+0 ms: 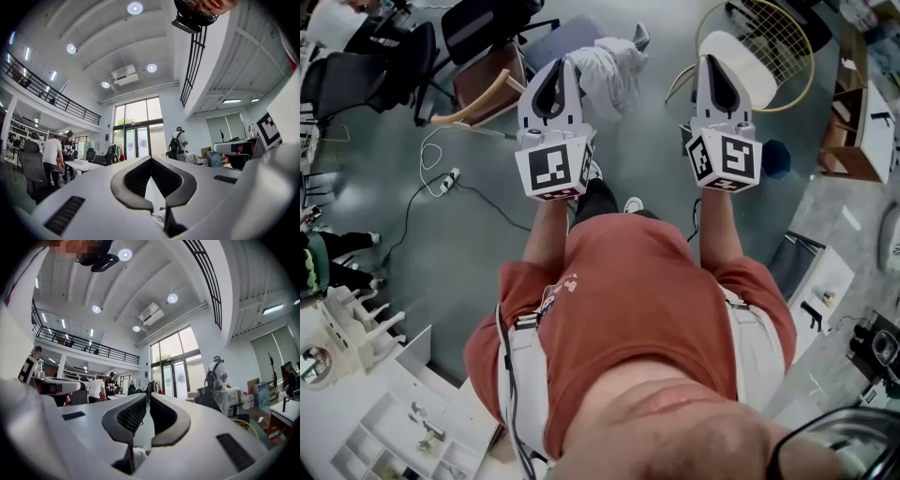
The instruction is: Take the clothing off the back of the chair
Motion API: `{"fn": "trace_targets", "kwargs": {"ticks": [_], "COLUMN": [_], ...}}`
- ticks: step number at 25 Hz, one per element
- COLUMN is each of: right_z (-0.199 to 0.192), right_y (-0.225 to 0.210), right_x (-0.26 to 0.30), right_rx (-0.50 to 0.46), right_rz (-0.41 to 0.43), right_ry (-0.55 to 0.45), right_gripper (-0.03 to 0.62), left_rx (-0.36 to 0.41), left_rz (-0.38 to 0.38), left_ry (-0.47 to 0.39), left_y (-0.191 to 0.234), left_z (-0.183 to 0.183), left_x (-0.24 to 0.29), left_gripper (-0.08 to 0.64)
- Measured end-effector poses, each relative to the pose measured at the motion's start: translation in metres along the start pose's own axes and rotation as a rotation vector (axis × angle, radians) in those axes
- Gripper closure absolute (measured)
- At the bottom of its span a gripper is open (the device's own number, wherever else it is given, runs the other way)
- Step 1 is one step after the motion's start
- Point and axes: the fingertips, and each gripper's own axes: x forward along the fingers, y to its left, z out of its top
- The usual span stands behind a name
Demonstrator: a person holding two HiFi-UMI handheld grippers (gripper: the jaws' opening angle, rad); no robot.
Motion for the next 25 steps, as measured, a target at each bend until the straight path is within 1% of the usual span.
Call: {"fn": "trace_targets", "kwargs": {"ticks": [5, 12, 21, 25], "right_z": [0.006, 0.009, -0.002, -0.005], "right_y": [0.01, 0.036, 0.081, 0.101], "right_x": [0.039, 0.102, 0.164, 0.185], "right_rx": [-0.022, -0.036, -0.056, -0.061], "right_rz": [-0.011, -0.024, -0.016, -0.01], "right_ry": [-0.01, -0.016, 0.001, 0.002], "right_gripper": [0.558, 0.558, 0.558, 0.558], "left_rx": [-0.013, -0.012, -0.038, -0.033], "left_rz": [-0.012, -0.019, -0.014, -0.007], "left_ry": [-0.014, -0.028, -0.027, -0.035], "left_y": [0.028, 0.081, 0.15, 0.176], "left_z": [0.0, -0.002, -0.015, -0.016], "left_x": [0.03, 0.072, 0.101, 0.107], "left_gripper": [0.545, 0.545, 0.545, 0.545]}}
